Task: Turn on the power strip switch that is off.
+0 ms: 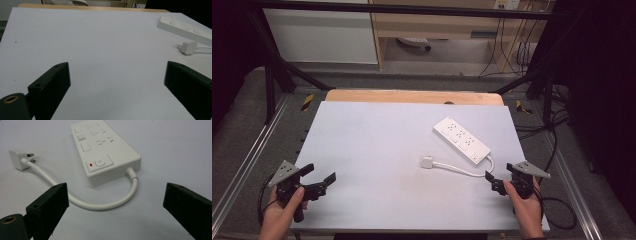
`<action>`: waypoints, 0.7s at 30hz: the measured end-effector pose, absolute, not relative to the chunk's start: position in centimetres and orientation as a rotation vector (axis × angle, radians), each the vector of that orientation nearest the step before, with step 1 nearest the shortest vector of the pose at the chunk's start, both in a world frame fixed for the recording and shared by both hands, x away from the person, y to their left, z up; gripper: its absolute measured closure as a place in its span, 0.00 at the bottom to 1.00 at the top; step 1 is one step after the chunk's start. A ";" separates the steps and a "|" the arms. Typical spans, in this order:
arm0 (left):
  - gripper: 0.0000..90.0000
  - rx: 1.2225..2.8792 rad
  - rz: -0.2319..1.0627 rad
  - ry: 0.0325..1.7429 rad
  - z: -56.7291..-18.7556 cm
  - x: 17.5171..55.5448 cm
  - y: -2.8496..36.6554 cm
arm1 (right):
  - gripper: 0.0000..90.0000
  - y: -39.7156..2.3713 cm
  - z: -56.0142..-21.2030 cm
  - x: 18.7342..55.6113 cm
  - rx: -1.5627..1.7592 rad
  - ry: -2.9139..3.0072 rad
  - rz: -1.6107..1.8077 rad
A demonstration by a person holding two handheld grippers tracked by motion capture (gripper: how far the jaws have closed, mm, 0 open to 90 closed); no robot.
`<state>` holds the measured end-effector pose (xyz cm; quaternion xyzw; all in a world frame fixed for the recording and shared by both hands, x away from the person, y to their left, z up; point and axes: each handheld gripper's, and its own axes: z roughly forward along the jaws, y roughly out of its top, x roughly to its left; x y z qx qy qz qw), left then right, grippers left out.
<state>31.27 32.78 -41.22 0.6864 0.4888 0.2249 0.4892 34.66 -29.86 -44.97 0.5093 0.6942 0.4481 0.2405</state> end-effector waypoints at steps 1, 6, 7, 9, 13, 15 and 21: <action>0.07 1.673 0.549 1.180 -41.2 31.2 32.7 | 0.07 -29.8 -45.0 34.7 1.394 1.897 1.229; 0.07 1.687 0.557 1.168 -41.2 31.2 32.5 | 0.05 -29.7 -44.8 34.5 1.383 1.892 1.242; 0.07 1.687 0.557 1.168 -41.2 31.2 32.5 | 0.05 -29.7 -44.8 34.5 1.383 1.892 1.242; 0.07 1.696 0.560 1.164 -41.2 31.2 32.4 | 0.05 -29.8 -44.8 34.4 1.402 1.891 1.257; 0.07 1.711 0.557 1.157 -41.3 31.2 32.2 | 0.05 -29.7 -44.4 34.3 1.398 1.895 1.258; 0.07 1.712 0.559 1.158 -41.3 31.2 32.2 | 0.05 -29.6 -44.2 34.3 1.401 1.899 1.259; 0.07 1.728 0.566 1.119 -41.3 31.1 32.0 | 0.05 -29.5 -43.8 34.2 1.404 1.920 1.257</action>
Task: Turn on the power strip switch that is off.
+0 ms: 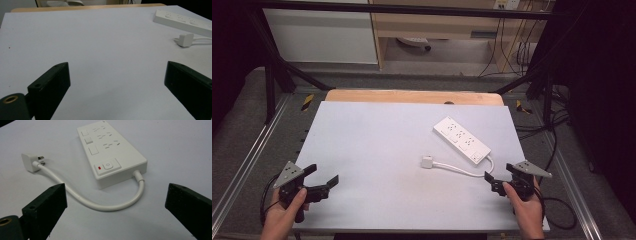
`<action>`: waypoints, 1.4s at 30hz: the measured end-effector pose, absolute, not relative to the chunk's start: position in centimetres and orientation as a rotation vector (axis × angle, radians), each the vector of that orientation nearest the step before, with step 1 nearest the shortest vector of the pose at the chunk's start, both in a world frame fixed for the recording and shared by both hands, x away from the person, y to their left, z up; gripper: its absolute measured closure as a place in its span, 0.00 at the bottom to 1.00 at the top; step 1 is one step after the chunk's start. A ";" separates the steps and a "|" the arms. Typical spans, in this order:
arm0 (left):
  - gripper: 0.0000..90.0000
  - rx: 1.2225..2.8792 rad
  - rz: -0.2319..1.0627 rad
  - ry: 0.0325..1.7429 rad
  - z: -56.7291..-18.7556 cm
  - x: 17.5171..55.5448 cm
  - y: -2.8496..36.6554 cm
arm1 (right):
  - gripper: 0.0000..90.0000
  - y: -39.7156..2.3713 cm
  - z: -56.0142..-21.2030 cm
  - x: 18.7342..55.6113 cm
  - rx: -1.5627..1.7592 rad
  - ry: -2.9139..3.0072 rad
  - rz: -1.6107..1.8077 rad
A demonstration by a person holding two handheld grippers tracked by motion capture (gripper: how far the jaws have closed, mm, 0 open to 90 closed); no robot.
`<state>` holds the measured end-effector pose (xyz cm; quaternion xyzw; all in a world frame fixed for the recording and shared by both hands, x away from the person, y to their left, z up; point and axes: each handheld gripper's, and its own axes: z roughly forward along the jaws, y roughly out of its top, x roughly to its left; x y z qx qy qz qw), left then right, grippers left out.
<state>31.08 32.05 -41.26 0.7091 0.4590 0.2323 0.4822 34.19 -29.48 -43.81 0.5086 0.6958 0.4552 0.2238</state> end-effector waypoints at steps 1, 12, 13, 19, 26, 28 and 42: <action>0.07 1.733 0.563 1.117 -41.3 31.1 32.0 | 0.05 -29.5 -43.8 34.2 1.406 1.921 1.258; 0.07 1.719 0.541 1.159 -41.5 31.3 32.0 | 0.05 -29.4 -43.6 34.4 1.397 1.942 1.264; 0.07 1.719 0.541 1.159 -41.5 31.3 32.0 | 0.05 -29.4 -43.6 34.4 1.397 1.942 1.264; 0.07 1.721 0.538 1.160 -41.5 31.3 32.0 | 0.05 -29.4 -43.5 34.3 1.414 1.937 1.275; 0.07 1.725 0.533 1.162 -41.6 31.3 31.9 | 0.04 -29.4 -43.2 34.2 1.419 1.946 1.308; 0.07 1.728 0.531 1.162 -41.6 31.3 31.9 | 0.04 -29.3 -43.2 34.2 1.415 1.950 1.311; 0.08 1.743 0.523 1.173 -42.0 31.5 31.8 | 0.04 -28.9 -42.8 34.1 1.398 1.929 1.322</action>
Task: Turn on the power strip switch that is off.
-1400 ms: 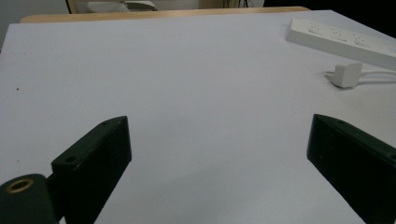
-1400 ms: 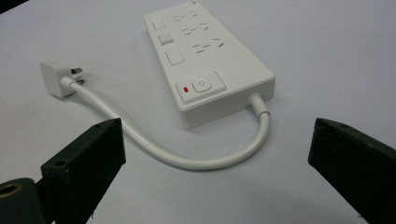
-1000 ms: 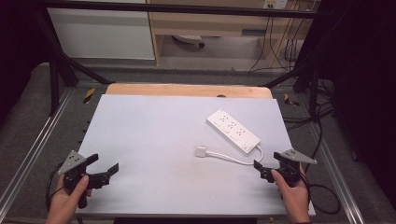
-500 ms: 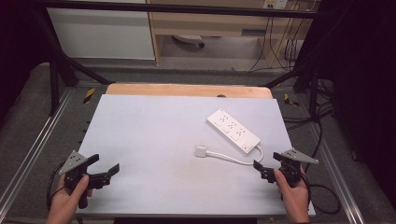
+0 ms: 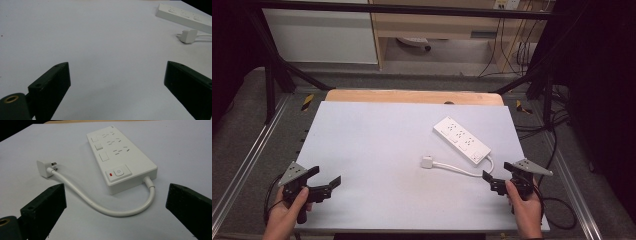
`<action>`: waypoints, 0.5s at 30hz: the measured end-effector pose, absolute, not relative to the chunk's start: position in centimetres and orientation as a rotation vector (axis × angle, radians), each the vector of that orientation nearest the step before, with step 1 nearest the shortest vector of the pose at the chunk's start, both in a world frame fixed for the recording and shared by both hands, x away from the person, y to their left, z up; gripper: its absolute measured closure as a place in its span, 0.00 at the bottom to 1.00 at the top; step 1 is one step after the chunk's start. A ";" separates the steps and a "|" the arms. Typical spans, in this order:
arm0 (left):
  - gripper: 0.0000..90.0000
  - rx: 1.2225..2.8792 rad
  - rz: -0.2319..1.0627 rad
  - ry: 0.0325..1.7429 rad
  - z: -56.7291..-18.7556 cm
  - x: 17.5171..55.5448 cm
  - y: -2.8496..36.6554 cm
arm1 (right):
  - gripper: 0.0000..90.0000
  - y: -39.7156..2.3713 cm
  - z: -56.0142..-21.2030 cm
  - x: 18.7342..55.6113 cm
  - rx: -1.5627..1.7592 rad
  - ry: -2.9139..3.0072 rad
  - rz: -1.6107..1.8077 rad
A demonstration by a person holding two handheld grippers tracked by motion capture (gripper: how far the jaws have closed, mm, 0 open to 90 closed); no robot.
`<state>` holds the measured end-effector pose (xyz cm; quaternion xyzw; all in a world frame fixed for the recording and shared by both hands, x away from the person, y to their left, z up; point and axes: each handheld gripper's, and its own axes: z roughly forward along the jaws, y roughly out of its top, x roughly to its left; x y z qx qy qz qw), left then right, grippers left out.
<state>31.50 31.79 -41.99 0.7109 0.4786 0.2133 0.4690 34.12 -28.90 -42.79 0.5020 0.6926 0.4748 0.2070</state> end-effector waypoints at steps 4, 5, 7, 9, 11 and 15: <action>0.08 1.741 0.521 1.175 -42.0 31.5 31.8 | 0.04 -28.8 -42.8 34.2 1.397 1.929 1.315; 0.08 1.742 0.521 1.172 -42.0 31.5 31.8 | 0.04 -28.7 -42.8 34.3 1.390 1.929 1.313; 0.08 1.747 0.522 1.165 -41.9 31.5 31.6 | 0.04 -28.6 -42.6 34.3 1.383 1.932 1.309; 0.08 1.753 0.525 1.160 -41.9 31.5 31.5 | 0.04 -28.5 -42.5 34.3 1.368 1.933 1.306; 0.08 1.763 0.525 1.155 -41.9 31.5 31.4 | 0.04 -28.4 -42.5 34.3 1.363 1.933 1.301; 0.08 1.752 0.526 1.172 -42.1 31.5 31.6 | 0.04 -28.0 -42.0 34.6 1.345 1.926 1.307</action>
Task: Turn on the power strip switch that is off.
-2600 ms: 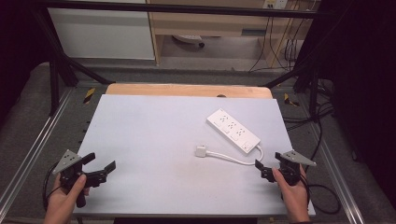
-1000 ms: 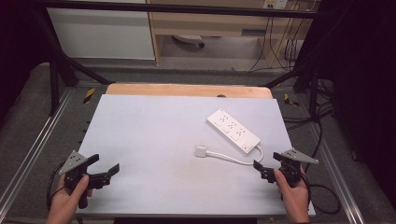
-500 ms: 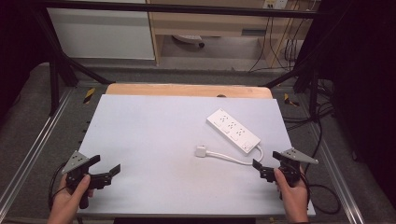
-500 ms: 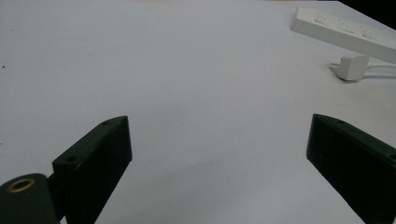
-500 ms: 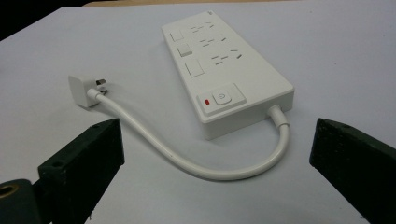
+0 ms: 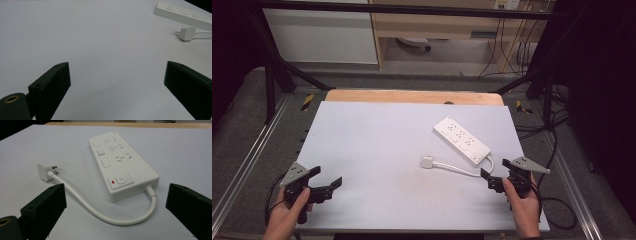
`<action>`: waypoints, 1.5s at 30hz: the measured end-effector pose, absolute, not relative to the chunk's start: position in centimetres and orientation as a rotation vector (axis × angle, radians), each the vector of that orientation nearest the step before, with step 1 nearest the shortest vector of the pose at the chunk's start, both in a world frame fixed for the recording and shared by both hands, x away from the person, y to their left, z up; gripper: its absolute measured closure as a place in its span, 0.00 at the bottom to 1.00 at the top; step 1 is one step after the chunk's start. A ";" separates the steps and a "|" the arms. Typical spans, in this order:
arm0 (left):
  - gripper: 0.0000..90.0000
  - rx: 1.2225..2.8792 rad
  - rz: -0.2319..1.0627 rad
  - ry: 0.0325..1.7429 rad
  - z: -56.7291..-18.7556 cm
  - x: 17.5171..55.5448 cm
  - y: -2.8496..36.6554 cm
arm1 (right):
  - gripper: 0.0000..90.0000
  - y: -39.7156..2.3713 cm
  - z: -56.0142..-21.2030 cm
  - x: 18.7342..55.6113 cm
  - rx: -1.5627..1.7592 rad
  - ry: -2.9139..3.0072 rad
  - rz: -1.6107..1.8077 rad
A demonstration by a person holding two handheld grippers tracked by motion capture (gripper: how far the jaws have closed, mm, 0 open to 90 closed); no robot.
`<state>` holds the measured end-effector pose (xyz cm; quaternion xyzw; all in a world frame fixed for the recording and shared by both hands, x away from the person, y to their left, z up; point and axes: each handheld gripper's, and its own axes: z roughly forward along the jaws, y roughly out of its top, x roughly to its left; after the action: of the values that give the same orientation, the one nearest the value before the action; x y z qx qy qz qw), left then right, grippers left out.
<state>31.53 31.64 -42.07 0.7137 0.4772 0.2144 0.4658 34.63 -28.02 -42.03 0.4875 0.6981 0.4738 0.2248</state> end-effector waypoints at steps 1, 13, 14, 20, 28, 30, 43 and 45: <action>0.08 1.751 0.530 1.176 -42.1 31.6 31.7 | 0.04 -27.9 -41.8 34.7 1.337 1.926 1.307; 0.08 1.764 0.528 1.173 -42.1 31.6 31.4 | 0.04 -26.6 -41.0 34.7 1.270 1.857 1.340; 0.08 1.763 0.527 1.172 -42.1 31.6 31.4 | 0.04 -26.6 -41.0 34.7 1.270 1.846 1.345; 0.08 1.766 0.527 1.160 -42.0 31.6 31.4 | 0.04 -26.3 -40.4 35.0 1.278 1.866 1.335; 0.08 1.773 0.519 1.163 -42.2 31.5 31.4 | 0.03 -25.6 -38.7 36.0 1.264 1.866 1.373; 0.08 1.769 0.521 1.174 -42.2 31.6 31.5 | 0.03 -25.3 -38.2 36.5 1.256 1.865 1.373; 0.08 1.771 0.525 1.193 -42.4 31.6 31.7 | 0.04 -24.1 -36.0 39.2 1.208 1.837 1.377; 0.08 1.770 0.524 1.196 -42.5 31.6 31.7 | 0.04 -23.9 -35.9 39.5 1.209 1.848 1.370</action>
<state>31.63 31.69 -42.45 0.7169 0.4847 0.2121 0.4540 39.45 -23.92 -35.90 0.4483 0.6850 0.5079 0.2682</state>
